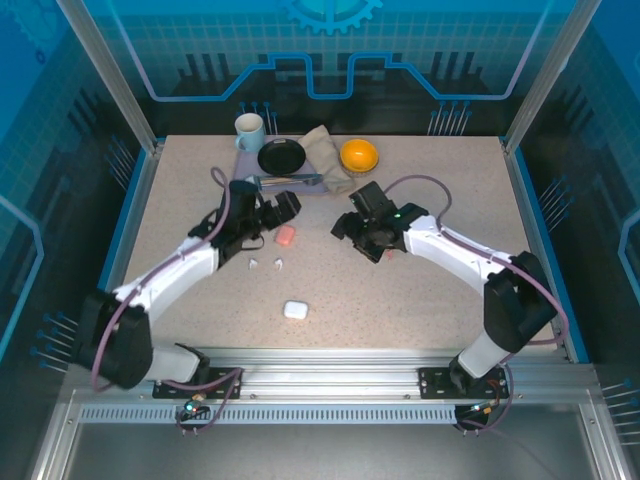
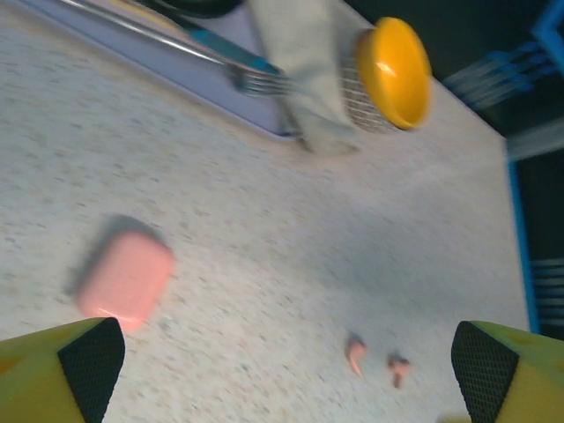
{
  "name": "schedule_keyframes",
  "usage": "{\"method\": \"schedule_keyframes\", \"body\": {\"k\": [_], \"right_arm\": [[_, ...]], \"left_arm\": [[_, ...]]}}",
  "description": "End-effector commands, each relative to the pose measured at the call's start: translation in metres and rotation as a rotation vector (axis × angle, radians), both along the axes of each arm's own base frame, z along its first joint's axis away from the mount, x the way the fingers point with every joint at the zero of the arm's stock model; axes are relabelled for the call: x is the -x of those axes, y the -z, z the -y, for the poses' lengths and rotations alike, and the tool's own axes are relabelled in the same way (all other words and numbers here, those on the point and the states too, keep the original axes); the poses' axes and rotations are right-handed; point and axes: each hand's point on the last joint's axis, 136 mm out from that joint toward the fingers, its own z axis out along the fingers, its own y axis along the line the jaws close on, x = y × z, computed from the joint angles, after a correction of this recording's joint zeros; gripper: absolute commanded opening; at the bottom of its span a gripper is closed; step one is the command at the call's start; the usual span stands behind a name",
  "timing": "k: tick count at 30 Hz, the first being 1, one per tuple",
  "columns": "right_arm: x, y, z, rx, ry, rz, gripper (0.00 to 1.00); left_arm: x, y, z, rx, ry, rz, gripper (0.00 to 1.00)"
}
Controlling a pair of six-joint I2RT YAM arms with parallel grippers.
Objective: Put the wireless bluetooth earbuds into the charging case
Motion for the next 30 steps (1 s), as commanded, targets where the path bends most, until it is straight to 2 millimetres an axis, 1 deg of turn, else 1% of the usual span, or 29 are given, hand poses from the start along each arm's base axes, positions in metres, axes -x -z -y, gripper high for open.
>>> {"method": "schedule_keyframes", "body": {"k": [1,5,7,11,13,17,20,25,30], "right_arm": [[0.014,0.006,-0.002,0.142,-0.155,0.016,0.78],[0.023,0.008,-0.008,0.159,-0.189,0.030,0.79],[0.028,0.008,-0.005,0.158,-0.183,0.028,0.80],[0.038,0.004,0.006,0.154,-0.163,0.035,0.81],[0.043,0.001,0.014,0.147,-0.146,0.045,0.81],[0.051,-0.004,0.032,0.131,-0.106,0.060,0.81],[0.056,-0.007,0.044,0.116,-0.074,0.072,0.81],[0.062,-0.013,0.063,0.096,-0.022,0.098,0.82],[0.064,-0.017,0.076,0.089,0.012,0.115,0.82]], "left_arm": [[0.001,0.038,-0.011,-0.060,0.026,-0.226,0.99],[-0.024,0.059,-0.006,-0.093,0.064,-0.302,0.99],[-0.034,0.073,-0.002,-0.108,0.078,-0.345,0.99],[-0.044,0.098,0.007,-0.094,0.104,-0.409,0.99],[-0.047,0.106,0.009,-0.089,0.106,-0.427,0.99],[-0.050,0.117,0.010,-0.088,0.105,-0.447,0.99],[-0.053,0.122,0.016,-0.067,0.113,-0.460,0.99],[-0.050,0.127,0.034,-0.043,0.147,-0.467,0.99],[-0.036,0.128,0.058,-0.038,0.199,-0.467,0.99]]}}
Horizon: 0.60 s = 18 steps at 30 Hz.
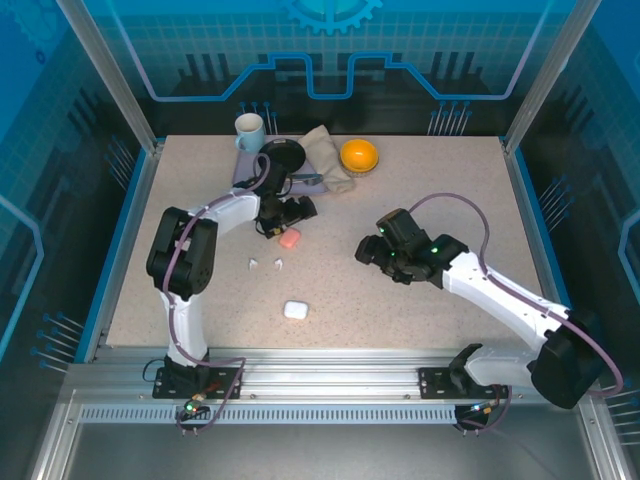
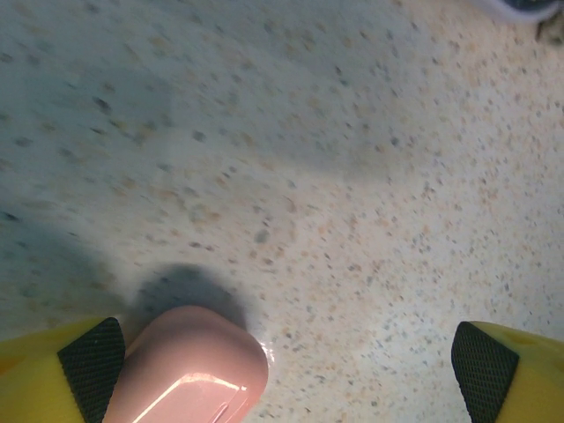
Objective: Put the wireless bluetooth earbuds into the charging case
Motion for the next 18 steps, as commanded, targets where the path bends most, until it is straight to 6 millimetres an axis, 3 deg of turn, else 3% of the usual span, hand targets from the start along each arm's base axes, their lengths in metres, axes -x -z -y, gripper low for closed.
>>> {"method": "schedule_keyframes", "body": {"k": [1,5,11,12,15,18], "right_arm": [[0.003,0.000,0.015,0.011,0.045,0.003,0.82],[0.006,0.001,0.021,0.014,0.057,0.005,0.82],[0.008,-0.005,0.027,0.008,0.068,0.024,0.82],[0.014,0.005,0.031,0.022,0.068,0.006,0.82],[0.016,0.004,0.034,0.022,0.067,0.015,0.82],[0.018,0.007,0.034,0.027,0.055,0.012,0.82]], "left_arm": [[0.013,-0.001,0.029,0.043,0.059,-0.011,0.99],[0.037,-0.001,0.055,0.059,0.104,-0.023,0.99],[0.090,-0.003,0.094,0.113,0.144,-0.049,0.99],[0.097,-0.007,0.101,0.132,0.150,-0.044,0.99],[0.106,-0.025,0.114,0.161,0.174,-0.009,0.99],[0.102,-0.045,0.111,0.147,0.182,0.040,0.99]]}}
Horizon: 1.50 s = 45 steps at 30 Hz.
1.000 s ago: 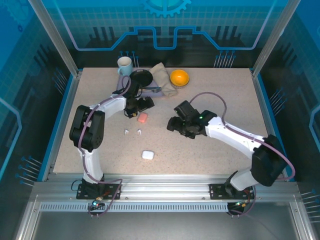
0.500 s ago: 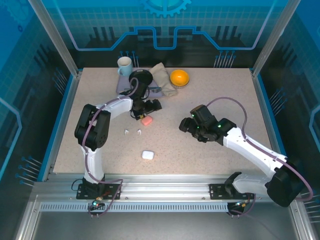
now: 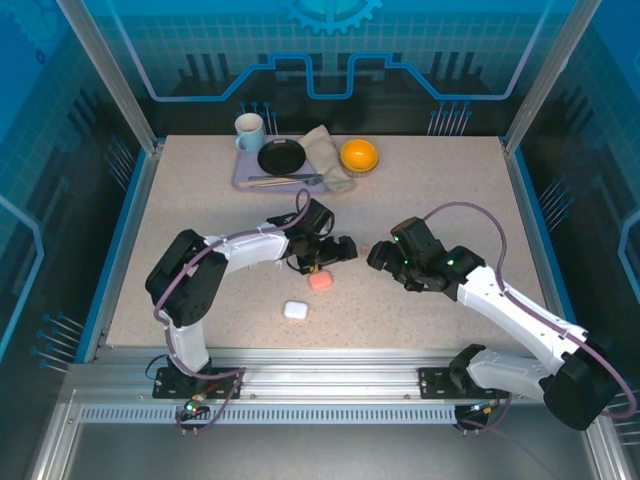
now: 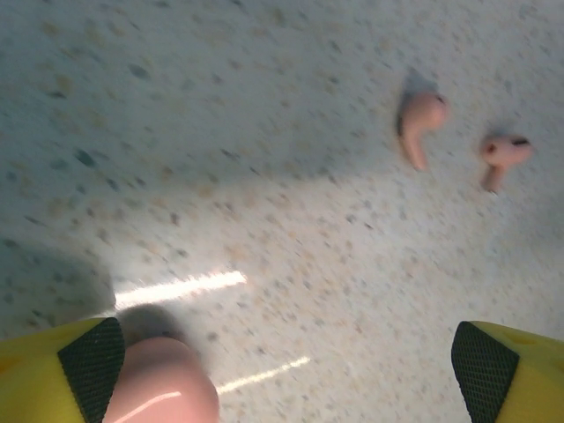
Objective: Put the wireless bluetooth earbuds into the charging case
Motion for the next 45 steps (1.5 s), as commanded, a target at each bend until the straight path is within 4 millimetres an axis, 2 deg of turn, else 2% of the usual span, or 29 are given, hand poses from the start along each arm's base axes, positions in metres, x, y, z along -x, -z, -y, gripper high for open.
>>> {"method": "schedule_keyframes", "body": {"k": [1,6,11,20,23,26,33,45], "right_arm": [[0.004,0.007,0.010,0.030,0.013,-0.014,0.82],[0.007,0.021,0.001,0.041,-0.015,-0.044,0.82],[0.004,0.038,-0.024,0.114,-0.125,-0.090,0.84],[-0.024,0.056,-0.104,0.353,-0.464,-0.110,0.93],[-0.030,0.063,-0.132,0.403,-0.595,-0.100,0.94],[-0.034,0.076,-0.147,0.447,-0.680,-0.120,0.95],[-0.036,0.104,-0.157,0.480,-0.758,-0.178,0.95],[-0.027,0.129,-0.160,0.466,-0.752,-0.234,0.88]], "left_arm": [[-0.012,-0.041,-0.004,0.037,-0.032,0.080,0.99],[-0.023,-0.059,-0.026,0.001,-0.060,0.132,0.99],[-0.037,-0.072,-0.055,-0.015,-0.111,0.166,0.99],[-0.054,-0.100,-0.131,-0.032,-0.256,0.206,0.99],[-0.053,-0.105,-0.147,-0.037,-0.284,0.211,0.99],[-0.051,-0.109,-0.158,-0.040,-0.305,0.218,0.99],[-0.048,-0.111,-0.175,-0.040,-0.340,0.220,0.99],[-0.047,-0.110,-0.177,-0.021,-0.348,0.214,0.99]]}}
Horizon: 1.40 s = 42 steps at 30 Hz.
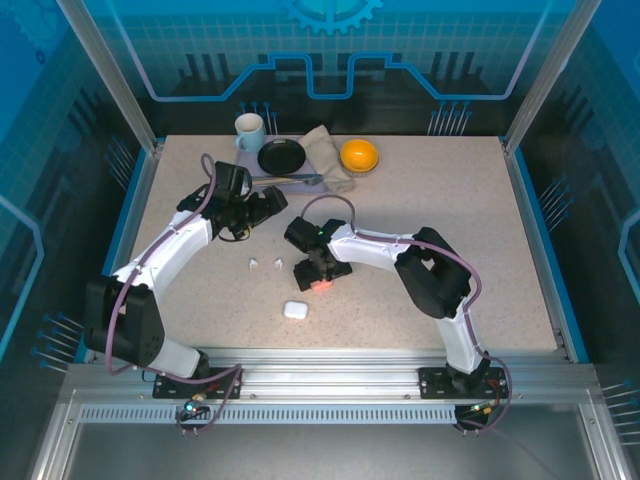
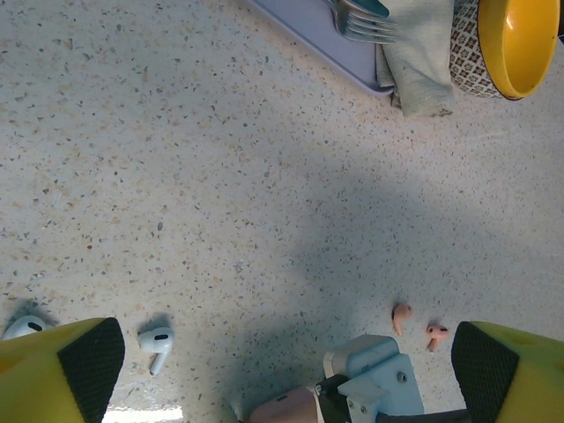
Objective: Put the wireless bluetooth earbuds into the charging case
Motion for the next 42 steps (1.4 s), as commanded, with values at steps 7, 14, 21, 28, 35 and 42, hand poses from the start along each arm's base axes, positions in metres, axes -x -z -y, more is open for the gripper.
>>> {"method": "schedule_keyframes", "body": {"k": [7,14,21,28,35,42], "right_arm": [[0.018,0.008,0.006,0.003,0.037,-0.026,0.77],[0.024,-0.002,0.027,0.007,0.132,0.009,0.62],[0.043,-0.014,0.073,0.049,0.288,0.040,0.59],[0.076,-0.006,0.128,0.080,0.501,0.001,0.59],[0.099,0.006,0.143,0.047,0.558,-0.054,0.79],[0.105,-0.002,0.123,-0.041,0.523,-0.080,0.88]], "left_arm": [[0.008,0.000,0.000,0.018,0.020,-0.002,0.99],[0.009,0.001,0.001,0.026,0.022,-0.004,0.99],[0.009,0.001,0.007,0.067,0.026,-0.003,0.99],[0.009,0.000,0.013,0.096,0.039,0.001,0.99],[0.008,-0.001,0.017,0.100,0.043,0.005,0.99],[0.007,-0.003,0.021,0.101,0.050,0.008,0.99]]}}
